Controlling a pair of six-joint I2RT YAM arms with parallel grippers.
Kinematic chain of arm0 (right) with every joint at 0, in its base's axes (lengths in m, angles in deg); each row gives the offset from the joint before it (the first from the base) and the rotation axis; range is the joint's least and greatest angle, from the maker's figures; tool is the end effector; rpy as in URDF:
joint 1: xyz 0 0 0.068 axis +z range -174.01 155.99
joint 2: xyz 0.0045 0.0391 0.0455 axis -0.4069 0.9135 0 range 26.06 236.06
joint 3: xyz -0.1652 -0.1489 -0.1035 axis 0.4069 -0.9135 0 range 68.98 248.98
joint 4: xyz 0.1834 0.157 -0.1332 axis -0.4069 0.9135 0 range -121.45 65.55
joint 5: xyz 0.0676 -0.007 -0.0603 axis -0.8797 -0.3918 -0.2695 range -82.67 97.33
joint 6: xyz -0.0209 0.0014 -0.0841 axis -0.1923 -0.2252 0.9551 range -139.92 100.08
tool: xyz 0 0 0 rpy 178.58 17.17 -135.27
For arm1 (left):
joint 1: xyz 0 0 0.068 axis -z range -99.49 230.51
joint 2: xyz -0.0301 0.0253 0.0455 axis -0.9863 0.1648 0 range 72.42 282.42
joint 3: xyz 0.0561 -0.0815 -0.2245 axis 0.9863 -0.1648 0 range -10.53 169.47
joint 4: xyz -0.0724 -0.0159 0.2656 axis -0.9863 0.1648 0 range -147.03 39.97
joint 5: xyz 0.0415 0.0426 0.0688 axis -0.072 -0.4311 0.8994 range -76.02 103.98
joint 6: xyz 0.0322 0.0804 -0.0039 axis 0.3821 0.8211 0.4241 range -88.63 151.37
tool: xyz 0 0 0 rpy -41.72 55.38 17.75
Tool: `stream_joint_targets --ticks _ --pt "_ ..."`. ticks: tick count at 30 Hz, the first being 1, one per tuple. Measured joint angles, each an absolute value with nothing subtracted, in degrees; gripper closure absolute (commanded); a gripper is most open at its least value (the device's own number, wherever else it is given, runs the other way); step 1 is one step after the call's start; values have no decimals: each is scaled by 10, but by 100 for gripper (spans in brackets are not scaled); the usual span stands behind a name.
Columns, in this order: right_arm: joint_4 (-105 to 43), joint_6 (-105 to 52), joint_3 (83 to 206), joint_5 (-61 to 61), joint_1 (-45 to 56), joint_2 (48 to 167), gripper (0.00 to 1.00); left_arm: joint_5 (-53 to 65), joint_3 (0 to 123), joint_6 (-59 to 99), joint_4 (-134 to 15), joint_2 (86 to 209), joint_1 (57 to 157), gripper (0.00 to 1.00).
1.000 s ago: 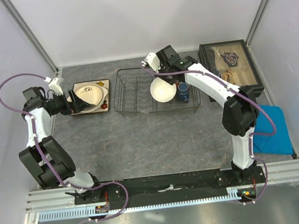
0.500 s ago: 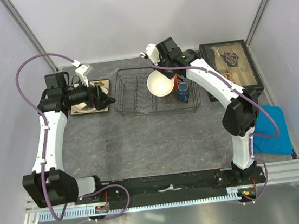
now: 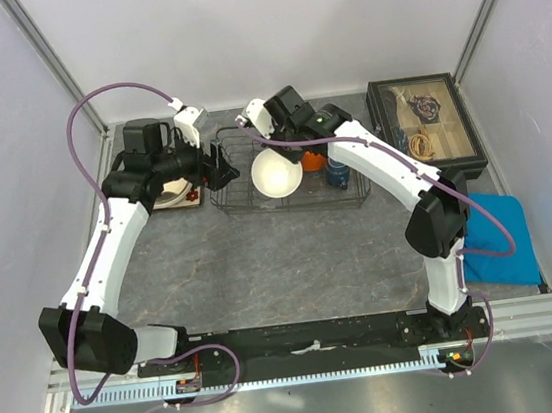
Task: Unload the mixed dishes from the dish rack
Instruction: Pick up the bowl from the dish rack, then place the bowl at the center of the board.
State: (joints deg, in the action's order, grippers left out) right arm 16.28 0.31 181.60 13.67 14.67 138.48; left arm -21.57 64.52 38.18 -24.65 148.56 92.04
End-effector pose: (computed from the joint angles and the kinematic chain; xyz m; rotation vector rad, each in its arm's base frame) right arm 0.3730 0.2878 0.2814 -1.1321 2.1091 0.0182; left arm 0.3229 -0.1114 0.3220 0.6866 2.0000 -0.7135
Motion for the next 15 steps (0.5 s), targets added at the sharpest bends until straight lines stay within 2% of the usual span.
stream_joint_targets --ticks 15 --pt "163 -53 1862 138 162 1384 100 -62 645 350 -289 1521 995 17"
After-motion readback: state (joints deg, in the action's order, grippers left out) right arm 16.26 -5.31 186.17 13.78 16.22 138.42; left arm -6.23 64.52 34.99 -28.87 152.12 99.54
